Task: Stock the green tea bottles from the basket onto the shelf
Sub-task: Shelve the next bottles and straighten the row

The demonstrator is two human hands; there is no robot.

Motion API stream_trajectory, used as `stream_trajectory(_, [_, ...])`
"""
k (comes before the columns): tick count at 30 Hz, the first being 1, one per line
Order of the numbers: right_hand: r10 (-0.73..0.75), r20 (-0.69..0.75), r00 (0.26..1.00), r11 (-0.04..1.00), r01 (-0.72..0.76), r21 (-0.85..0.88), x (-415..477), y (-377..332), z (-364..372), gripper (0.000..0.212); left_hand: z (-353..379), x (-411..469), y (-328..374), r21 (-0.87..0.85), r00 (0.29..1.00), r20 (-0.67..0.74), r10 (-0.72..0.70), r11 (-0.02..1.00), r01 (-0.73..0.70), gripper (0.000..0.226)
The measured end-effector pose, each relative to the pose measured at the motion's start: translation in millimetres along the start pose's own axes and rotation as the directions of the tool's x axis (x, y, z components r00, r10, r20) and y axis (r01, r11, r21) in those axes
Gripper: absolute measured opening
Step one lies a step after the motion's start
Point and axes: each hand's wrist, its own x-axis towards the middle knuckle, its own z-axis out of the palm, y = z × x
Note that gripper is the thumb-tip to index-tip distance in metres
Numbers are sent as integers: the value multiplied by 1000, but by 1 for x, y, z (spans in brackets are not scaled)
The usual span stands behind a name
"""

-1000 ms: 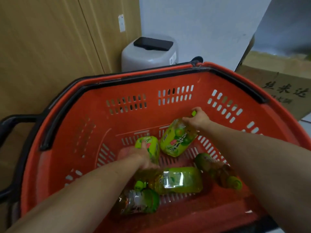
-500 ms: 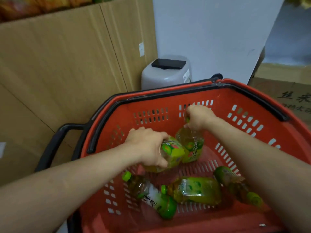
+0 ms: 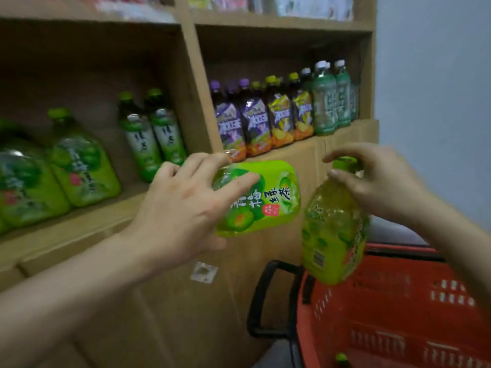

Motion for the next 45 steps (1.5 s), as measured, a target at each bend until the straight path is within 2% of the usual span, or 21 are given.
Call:
stream_trajectory(4, [-111,-152,982,972,139,187,44,-68,23,16,-2,-32,-71,91,982,51,-183,980,178,113])
stream_trajectory(7, [-131,-232,964,922,205,329,78,-120,43,11,0,-49,-118,186,972,71,-223,961,206,109])
stream_trajectory(11, [-181,-259,949,872,277,404,117,-185,70,11,1,-56,-168,320,971,131,-198,936,147,96])
stream_trajectory(15, [-239,-194,952,867,299,398,143,-224,107,12,5,-51,-198,397,964,233,-129,917,27,90])
stream_trajectory(18, [-219,-156,963,855,266,446,157,-233,137,10,12,-41,-214,414,914,391,-112,908,-66,86])
stream_trajectory(21, [-209,-172,963,817,268,510,166,-235,155,13,19,-27,-228,347,845,525,-100,932,-106,86])
stream_trajectory(23, [-245,-43,969,820,230,524,166,-232,167,40,22,-15,-233,305,807,585,-80,944,-127,88])
stream_trajectory(26, [-256,182,950,848,130,514,153,-217,184,99,25,-1,-232,289,789,612,-55,944,-159,87])
stream_trajectory(28, [-195,193,962,874,81,478,148,-208,192,111,29,0,-228,323,811,583,-50,930,-175,84])
stream_trajectory(31, [-158,143,977,887,77,456,150,-200,197,115,42,-11,-225,352,891,454,-14,921,-165,78])
stream_trajectory(33, [-172,160,972,867,73,492,152,-195,195,115,53,-22,-227,328,962,267,61,933,-150,71])
stream_trajectory(35, [-188,201,961,848,55,527,147,-191,194,109,63,-31,-228,231,993,79,88,967,-104,58])
stream_trajectory(38, [-118,183,976,887,21,461,139,-185,204,110,77,-44,-219,74,998,-69,-1,997,6,46])
stream_trajectory(41, [-81,259,962,881,-52,471,128,-181,215,113,83,-54,-203,-180,973,-169,-157,975,126,40])
stream_trajectory(43, [-72,304,950,905,-65,420,116,-174,207,113,81,-57,-187,-305,944,-254,-211,944,129,37])
stream_trajectory(45, [-61,263,963,933,-39,357,97,-155,184,92,74,-51,-160,-396,919,-341,-198,917,50,33])
